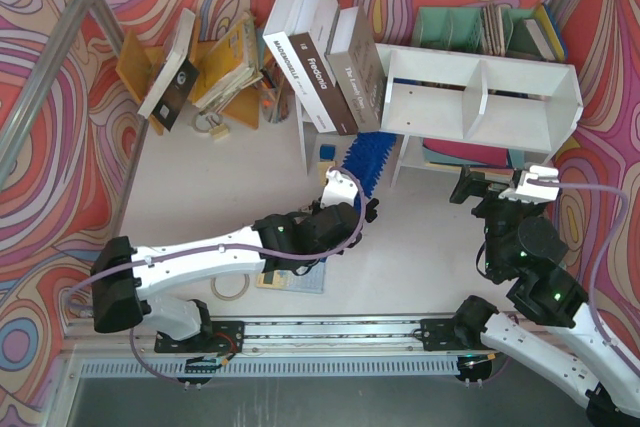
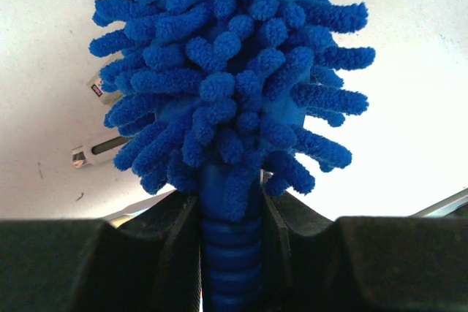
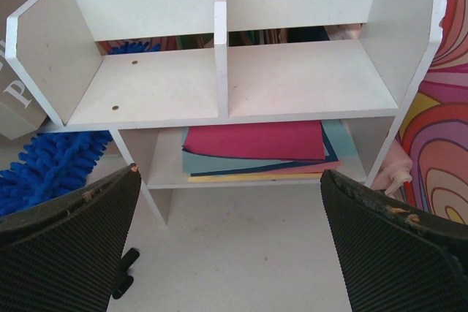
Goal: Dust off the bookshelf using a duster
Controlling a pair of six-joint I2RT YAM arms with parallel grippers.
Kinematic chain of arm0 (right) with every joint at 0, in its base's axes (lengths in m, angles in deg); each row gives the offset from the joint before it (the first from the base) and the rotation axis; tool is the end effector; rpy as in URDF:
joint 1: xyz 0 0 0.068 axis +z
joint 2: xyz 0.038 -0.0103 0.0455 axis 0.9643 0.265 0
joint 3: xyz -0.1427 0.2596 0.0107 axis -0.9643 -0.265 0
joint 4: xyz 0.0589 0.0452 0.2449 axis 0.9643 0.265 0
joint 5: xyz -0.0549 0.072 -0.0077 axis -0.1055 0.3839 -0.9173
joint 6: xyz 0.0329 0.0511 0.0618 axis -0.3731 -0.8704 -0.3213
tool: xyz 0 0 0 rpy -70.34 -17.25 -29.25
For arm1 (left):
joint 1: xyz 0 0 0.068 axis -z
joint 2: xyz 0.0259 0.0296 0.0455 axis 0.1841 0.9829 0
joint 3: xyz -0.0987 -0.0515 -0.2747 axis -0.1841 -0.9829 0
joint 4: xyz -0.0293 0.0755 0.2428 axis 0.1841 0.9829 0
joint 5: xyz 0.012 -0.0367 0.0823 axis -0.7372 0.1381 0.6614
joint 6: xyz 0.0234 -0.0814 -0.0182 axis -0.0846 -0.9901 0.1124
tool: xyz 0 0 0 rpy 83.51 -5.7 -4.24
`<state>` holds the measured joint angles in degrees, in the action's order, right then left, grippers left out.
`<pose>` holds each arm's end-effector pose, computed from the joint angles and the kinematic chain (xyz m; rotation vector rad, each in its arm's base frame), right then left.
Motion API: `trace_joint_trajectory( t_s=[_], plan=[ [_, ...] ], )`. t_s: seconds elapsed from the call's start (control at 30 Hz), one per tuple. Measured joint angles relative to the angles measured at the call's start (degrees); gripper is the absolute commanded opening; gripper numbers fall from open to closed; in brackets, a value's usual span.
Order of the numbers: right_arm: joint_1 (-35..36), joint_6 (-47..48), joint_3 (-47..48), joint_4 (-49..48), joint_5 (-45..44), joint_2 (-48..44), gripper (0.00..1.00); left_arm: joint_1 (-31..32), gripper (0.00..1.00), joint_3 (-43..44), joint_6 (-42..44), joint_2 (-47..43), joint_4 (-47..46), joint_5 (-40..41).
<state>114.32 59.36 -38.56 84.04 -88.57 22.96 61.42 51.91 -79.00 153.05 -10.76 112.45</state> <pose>0.0998 0.0040 0.4001 0.2522 1.4329 -0.0921 0.1376 -0.2961 0.3000 0.5020 2.1477 -0.3930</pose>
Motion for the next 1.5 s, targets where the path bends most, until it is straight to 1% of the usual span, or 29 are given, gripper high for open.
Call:
trace_joint_trajectory(
  t_s=[0.2,0.3,0.47,0.67,0.73,0.87,1.2,1.33,1.5],
  plan=[
    [0.0,0.0,0.0,0.0,0.1,0.0,0.99,0.2,0.00,0.1,-1.7,0.1,-0.1,0.1],
    [0.0,0.0,0.0,0.0,0.2,0.0,0.99,0.4,0.00,-0.7,-2.0,-2.0,0.7,1.0],
    [0.0,0.0,0.0,0.0,0.2,0.0,0.99,0.1,0.00,-4.7,-2.7,-10.9,6.4,3.0],
    [0.0,0.0,0.0,0.0,0.3,0.0,0.99,-2.9,0.00,-9.4,-4.5,-21.9,16.1,6.4],
    [0.0,0.0,0.0,0.0,0.3,0.0,0.99,-3.7,0.00,-10.3,-4.7,-24.5,18.4,6.9],
    [0.0,0.0,0.0,0.0,0.3,0.0,0.99,-3.9,0.00,-11.1,-4.7,-27.2,19.5,6.3],
    [0.0,0.0,0.0,0.0,0.3,0.0,0.99,-4.3,0.00,-11.1,-4.3,-25.6,19.1,4.9],
    [0.0,-0.1,0.0,0.0,0.3,0.0,0.99,-4.9,0.00,-9.3,-4.5,-19.3,17.0,4.0],
    [0.0,-0.1,0.0,0.0,0.3,0.0,0.99,-3.5,0.00,-6.6,-4.7,-10.1,10.8,1.0]
  ],
)
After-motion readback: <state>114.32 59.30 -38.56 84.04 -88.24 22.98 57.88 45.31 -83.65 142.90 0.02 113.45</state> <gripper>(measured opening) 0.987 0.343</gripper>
